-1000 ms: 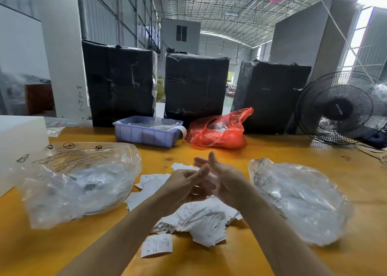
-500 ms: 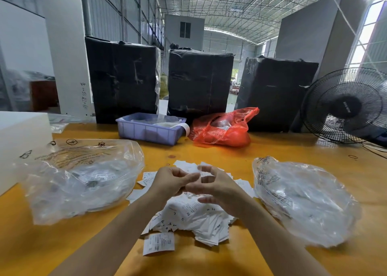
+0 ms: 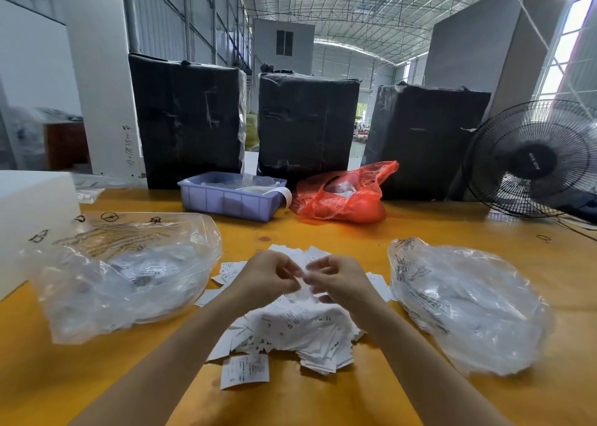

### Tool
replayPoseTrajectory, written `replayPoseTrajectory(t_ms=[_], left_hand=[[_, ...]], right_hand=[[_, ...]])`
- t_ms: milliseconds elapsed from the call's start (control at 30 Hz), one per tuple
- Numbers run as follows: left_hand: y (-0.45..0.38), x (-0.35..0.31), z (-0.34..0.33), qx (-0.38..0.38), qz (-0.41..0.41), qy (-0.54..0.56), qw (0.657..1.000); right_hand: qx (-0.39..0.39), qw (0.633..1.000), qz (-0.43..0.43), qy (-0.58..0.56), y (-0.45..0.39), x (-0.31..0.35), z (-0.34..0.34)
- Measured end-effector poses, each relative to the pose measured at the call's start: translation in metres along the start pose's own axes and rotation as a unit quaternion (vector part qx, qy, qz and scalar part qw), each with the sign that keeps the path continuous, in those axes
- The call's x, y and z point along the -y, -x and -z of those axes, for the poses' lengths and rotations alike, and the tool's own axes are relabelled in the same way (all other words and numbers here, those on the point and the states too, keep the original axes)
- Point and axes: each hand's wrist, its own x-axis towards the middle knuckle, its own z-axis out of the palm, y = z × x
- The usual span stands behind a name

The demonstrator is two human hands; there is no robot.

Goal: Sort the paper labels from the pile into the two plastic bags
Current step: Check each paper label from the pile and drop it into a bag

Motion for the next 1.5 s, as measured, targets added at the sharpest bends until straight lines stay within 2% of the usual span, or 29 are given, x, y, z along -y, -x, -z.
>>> replayPoseTrajectory(t_ms=[133,267,300,367,467,533,600,700,733,800,867,933,1067,1200,1367,1500], left_hand=[[-0.001,0.002,0.005,-0.04,0.036,0.077,0.996],[-0.004,0.006,0.001,-0.109,0.063,0.196,0.972],[-0.004,0.005,0.001,-0.098,0.079,0.241,0.962],[-0.002,0.002,0.002,-0.03,0.111,0.288,0.951],[0.001,0.003,0.002,0.073,0.103,0.263,0.956],[0.001,0.003,0.002,0.098,0.088,0.279,0.951],[0.001,0.003,0.002,0.09,0.08,0.305,0.945],[-0.001,0.003,0.0,0.02,0.106,0.346,0.932],[-0.002,0.003,-0.001,-0.006,0.121,0.359,0.925],[-0.004,0.006,0.0,-0.053,0.138,0.367,0.918],[-0.006,0.009,0.004,-0.083,0.139,0.361,0.919],[-0.006,0.013,0.006,-0.093,0.132,0.348,0.923],[-0.005,0.019,0.004,-0.093,0.132,0.309,0.937],[-0.005,0.022,0.002,-0.09,0.136,0.296,0.941],[-0.005,0.02,0.0,-0.084,0.128,0.304,0.94],[-0.003,0.017,-0.002,-0.076,0.129,0.317,0.937]], right_hand=[[0.052,0.997,-0.023,-0.058,0.002,-0.004,0.005],[0.072,0.985,-0.049,-0.15,0.002,-0.005,0.004],[0.063,0.978,-0.052,-0.19,0.002,-0.005,0.003],[0.04,0.961,-0.054,-0.269,0.001,-0.005,0.001],[0.017,0.944,-0.047,-0.325,0.001,-0.003,-0.002],[0.009,0.943,-0.04,-0.33,0.0,-0.005,-0.004],[0.005,0.944,-0.036,-0.327,0.001,-0.006,-0.007],[0.021,0.959,-0.02,-0.283,0.001,-0.008,-0.009],[0.03,0.974,-0.004,-0.223,0.002,-0.008,-0.009],[0.043,0.998,0.045,0.023,0.002,-0.011,-0.008],[0.086,0.955,0.083,0.271,0.001,-0.016,-0.009],[0.123,0.922,0.103,0.352,0.001,-0.017,-0.011],[0.057,0.918,0.126,0.371,-0.001,-0.017,-0.009],[-0.014,0.939,0.117,0.323,-0.003,-0.019,-0.004],[-0.034,0.97,0.114,0.211,-0.005,-0.023,0.001],[-0.042,0.977,0.114,0.173,-0.005,-0.025,0.005]])
